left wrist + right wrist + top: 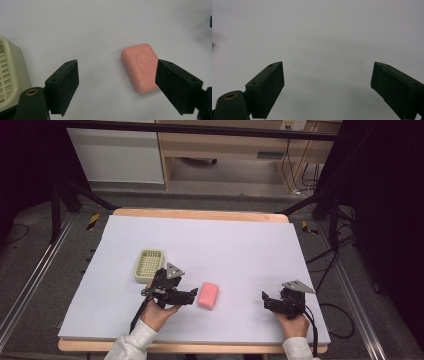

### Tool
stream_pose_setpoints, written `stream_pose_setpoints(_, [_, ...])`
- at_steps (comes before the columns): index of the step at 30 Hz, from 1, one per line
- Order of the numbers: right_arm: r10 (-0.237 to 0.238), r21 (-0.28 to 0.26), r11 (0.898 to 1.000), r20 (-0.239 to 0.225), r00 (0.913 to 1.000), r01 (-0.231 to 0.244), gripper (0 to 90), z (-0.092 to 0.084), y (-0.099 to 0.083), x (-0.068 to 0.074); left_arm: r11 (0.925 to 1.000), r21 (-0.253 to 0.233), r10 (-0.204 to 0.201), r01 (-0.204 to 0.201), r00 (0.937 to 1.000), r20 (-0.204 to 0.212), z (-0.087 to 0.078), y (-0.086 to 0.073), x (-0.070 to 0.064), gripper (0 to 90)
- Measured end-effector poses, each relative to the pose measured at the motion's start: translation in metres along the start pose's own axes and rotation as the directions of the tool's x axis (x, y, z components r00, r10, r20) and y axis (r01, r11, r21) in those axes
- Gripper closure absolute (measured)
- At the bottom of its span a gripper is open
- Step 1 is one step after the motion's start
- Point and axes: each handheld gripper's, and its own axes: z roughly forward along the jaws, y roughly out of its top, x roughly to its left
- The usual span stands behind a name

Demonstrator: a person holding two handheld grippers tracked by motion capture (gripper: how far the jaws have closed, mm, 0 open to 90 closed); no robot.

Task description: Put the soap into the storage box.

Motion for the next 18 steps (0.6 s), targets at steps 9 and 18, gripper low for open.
stream_pose_setpoints(9, [0.001, -0.002, 1.0, -0.001, 1.0, -0.001, 11.8, 0.0, 0.0, 0.0, 0.9999, 0.012, 0.011, -0.011, 0.9998, 0.014, 0.01, 0.006, -0.01, 18.9])
stream_pose_setpoints(18, [0.004, 0.0, 1.0, -0.004, 1.0, -0.004, 11.9, 0.0, 0.0, 0.0, 0.9989, 0.04, 0.023, -0.023, 0.9996, 0.017, 0.019, 0.009, -0.017, 19.7])
